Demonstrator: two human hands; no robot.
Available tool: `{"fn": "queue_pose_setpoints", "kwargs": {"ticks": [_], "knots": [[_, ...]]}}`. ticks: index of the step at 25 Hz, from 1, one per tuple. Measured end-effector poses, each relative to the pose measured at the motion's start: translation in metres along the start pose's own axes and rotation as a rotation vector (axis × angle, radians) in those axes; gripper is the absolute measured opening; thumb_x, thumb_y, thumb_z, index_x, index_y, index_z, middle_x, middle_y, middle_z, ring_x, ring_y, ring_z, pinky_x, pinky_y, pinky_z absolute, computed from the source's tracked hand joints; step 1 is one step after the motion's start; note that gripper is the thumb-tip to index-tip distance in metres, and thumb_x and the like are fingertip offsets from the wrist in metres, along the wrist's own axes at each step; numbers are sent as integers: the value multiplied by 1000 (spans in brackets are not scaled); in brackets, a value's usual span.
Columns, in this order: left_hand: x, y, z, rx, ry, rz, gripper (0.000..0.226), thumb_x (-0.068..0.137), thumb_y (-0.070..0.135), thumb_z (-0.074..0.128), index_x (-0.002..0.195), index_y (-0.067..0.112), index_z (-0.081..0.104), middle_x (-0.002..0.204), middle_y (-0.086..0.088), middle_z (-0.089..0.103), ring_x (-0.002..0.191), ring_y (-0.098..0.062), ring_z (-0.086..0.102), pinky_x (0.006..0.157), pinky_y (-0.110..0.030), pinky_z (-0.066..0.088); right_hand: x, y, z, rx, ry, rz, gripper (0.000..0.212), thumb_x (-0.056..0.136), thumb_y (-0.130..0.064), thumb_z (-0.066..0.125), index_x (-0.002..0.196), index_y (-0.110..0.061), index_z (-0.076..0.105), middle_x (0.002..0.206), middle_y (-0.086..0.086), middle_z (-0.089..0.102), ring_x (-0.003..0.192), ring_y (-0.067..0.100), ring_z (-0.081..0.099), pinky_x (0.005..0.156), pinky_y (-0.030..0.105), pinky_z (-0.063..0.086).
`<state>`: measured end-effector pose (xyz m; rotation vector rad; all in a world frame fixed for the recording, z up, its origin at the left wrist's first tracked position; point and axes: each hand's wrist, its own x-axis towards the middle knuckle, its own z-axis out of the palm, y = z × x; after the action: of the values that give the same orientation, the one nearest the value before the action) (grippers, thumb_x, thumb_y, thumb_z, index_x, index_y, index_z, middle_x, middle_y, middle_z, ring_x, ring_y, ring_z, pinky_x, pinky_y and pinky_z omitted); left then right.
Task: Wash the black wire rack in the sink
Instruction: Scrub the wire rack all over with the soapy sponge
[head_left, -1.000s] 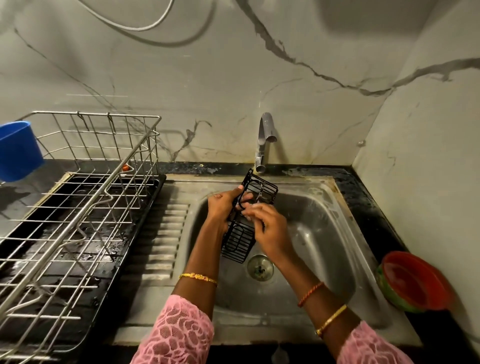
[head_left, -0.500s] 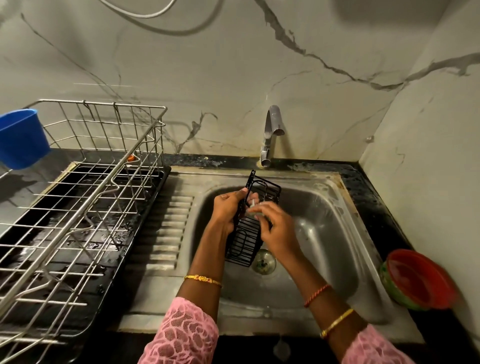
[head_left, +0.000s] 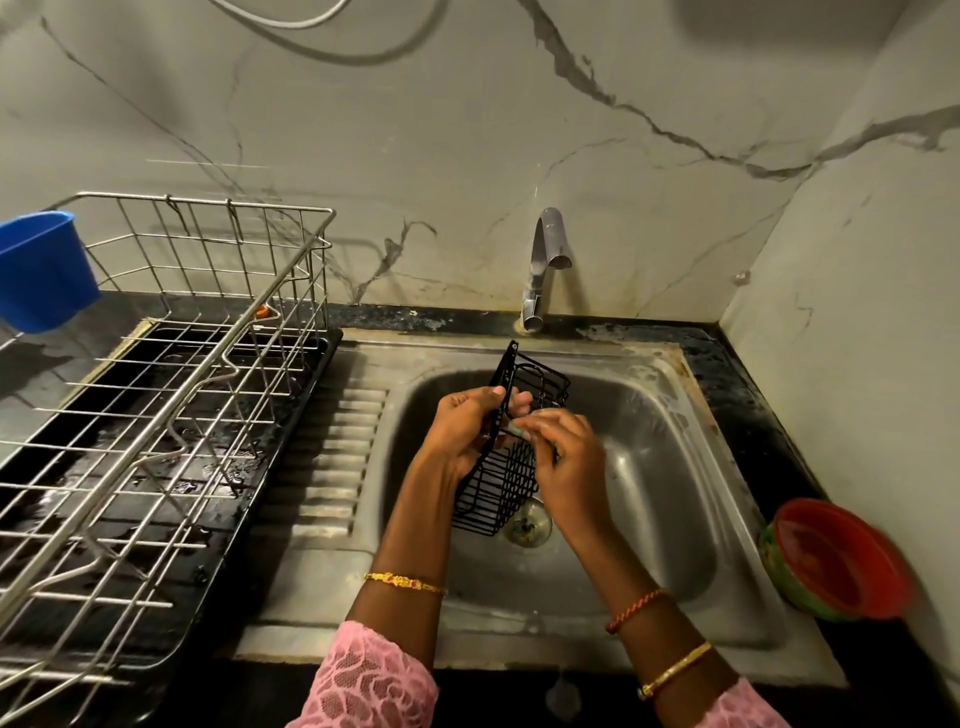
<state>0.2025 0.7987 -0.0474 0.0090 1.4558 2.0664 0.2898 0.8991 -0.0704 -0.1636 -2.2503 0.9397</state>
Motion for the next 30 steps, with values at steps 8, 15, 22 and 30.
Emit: {"fn": "queue_pose_setpoints", "kwargs": {"ticks": [8,15,22,30], "knots": [[-11,10,7,-84,-32,38,33,102,25,32,94,9,61,69,-1,64,51,-7,56,41,-17,41,54,-31,12,189,-125,275,18,88,1,58,100,-5,69,100,2,64,79,4,59,65,4,49],[-16,2,4,62,-28,17,48,102,40,29,111,5,59,81,-4,74,54,-16,65,29,-12,27,88,-6,21,157,-144,407,17,91,-1,52,91,-13,65,105,9,61,79,26,67,52,31,58],[-16,2,0,88,-14,16,54,100,47,29,102,6,64,80,-8,70,47,-11,55,30,-14,26,68,-12,18,-38,-309,230,20,90,-2,53,105,-7,67,110,-1,52,93,12,59,73,23,55],[-16,3,2,68,-57,-56,59,99,52,25,110,5,60,99,-9,74,70,-25,72,30,-13,27,106,-4,9,-109,-296,305,18,91,1,52,97,-4,68,102,9,67,79,12,63,53,6,43]]}}
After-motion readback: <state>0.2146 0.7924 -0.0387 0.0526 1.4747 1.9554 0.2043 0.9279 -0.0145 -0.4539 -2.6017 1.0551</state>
